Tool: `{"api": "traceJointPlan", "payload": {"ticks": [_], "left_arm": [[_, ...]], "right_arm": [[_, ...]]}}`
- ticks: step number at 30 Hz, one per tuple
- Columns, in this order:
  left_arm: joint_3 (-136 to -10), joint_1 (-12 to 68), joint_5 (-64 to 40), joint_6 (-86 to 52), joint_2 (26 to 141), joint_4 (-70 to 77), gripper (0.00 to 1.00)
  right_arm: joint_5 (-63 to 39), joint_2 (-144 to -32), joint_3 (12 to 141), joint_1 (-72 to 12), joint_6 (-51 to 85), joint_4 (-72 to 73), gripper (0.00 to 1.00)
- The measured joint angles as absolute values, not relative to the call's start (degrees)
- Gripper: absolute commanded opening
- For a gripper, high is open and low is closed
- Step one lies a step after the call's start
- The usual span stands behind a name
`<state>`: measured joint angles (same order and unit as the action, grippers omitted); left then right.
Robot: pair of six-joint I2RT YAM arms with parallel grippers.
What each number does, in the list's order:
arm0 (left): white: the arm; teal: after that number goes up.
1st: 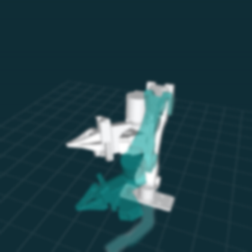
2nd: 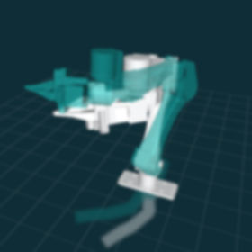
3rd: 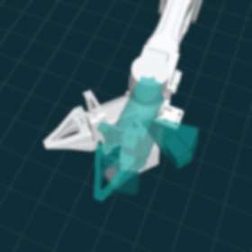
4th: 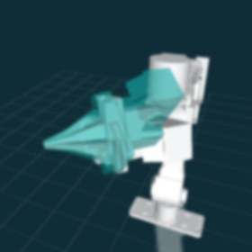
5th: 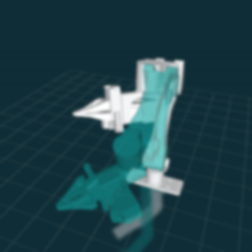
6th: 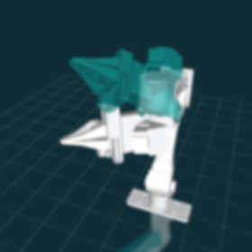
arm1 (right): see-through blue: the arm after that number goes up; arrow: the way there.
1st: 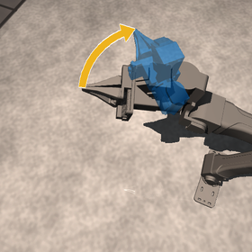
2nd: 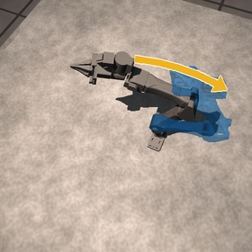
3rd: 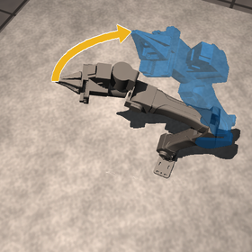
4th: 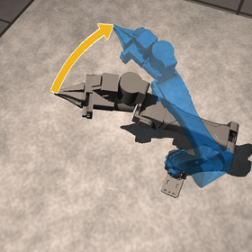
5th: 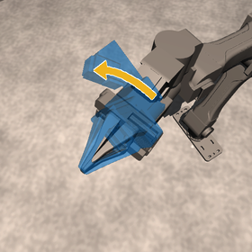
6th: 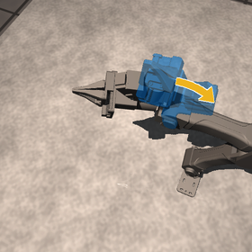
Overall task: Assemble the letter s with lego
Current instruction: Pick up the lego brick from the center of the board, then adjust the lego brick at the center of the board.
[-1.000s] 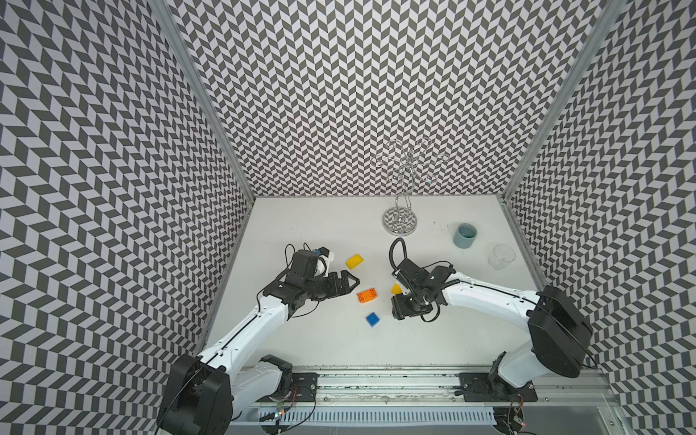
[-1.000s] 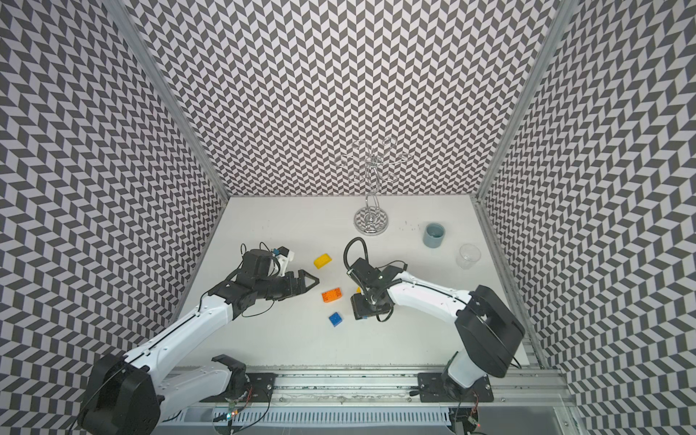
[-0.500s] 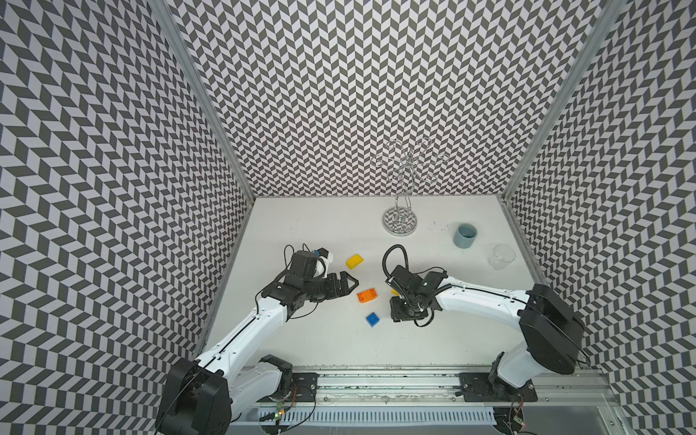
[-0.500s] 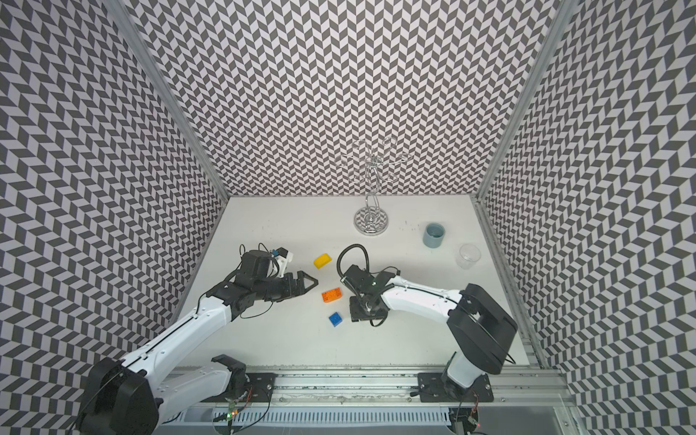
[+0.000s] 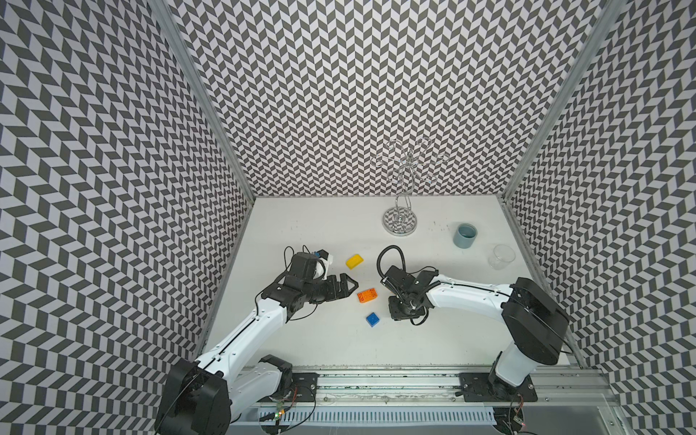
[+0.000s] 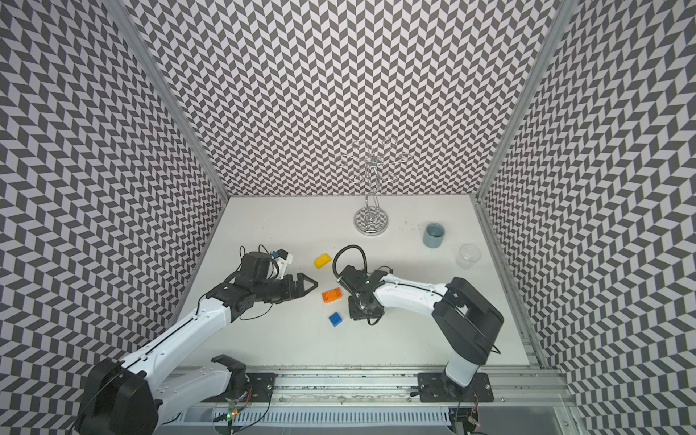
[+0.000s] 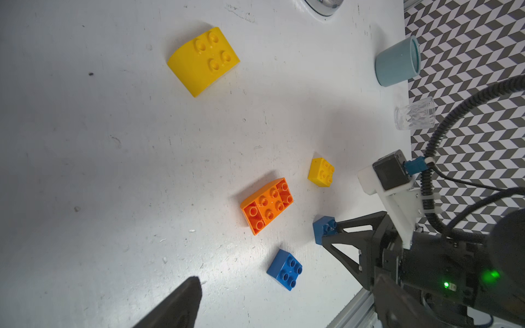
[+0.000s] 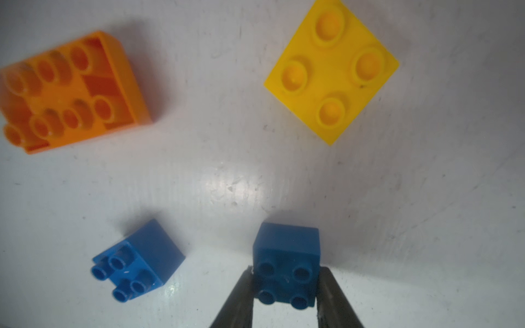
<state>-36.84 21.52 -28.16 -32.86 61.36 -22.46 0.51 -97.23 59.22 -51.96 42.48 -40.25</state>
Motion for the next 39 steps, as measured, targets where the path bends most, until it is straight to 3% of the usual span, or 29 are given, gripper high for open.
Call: {"api": "traceJointPlan", "payload": {"ticks": [6, 9, 13, 21, 27, 33, 39], "left_arm": [[-36.4, 21.5, -28.2, -32.6, 61.3, -22.5, 0.97], [-36.0, 21.5, -28.2, -32.6, 61.3, -22.5, 0.97], [-35.4, 21.5, -28.2, -32.6, 61.3, -22.5, 0.97], [-35.1, 21.5, -28.2, -32.4, 61.3, -22.6, 0.97], [-35.1, 21.5, -29.5, -32.5, 61.3, -22.5, 0.95], [-32.6, 22.3, -34.2, -36.3, 61.3, -19.3, 0.93], [-28.4, 26.5, -37.9, -43.9, 61.9, -13.1, 0.93]], "right_arm": [[1.2, -97.6, 59.7, -52.0, 42.3, -40.3, 0.34], [1.7, -97.8, 59.9, -52.0, 41.7, -40.3, 0.41], [2.5, -99.1, 60.1, -52.0, 40.9, -40.5, 0.43], [3.9, -99.5, 60.9, -52.0, 40.0, -41.5, 0.28], [6.0, -99.0, 63.9, -52.0, 38.1, -43.4, 0.29], [6.7, -94.8, 68.3, -51.2, 28.0, -42.0, 0.29], [5.2, -92.4, 70.0, -44.4, 22.7, -40.2, 0.29]]}}
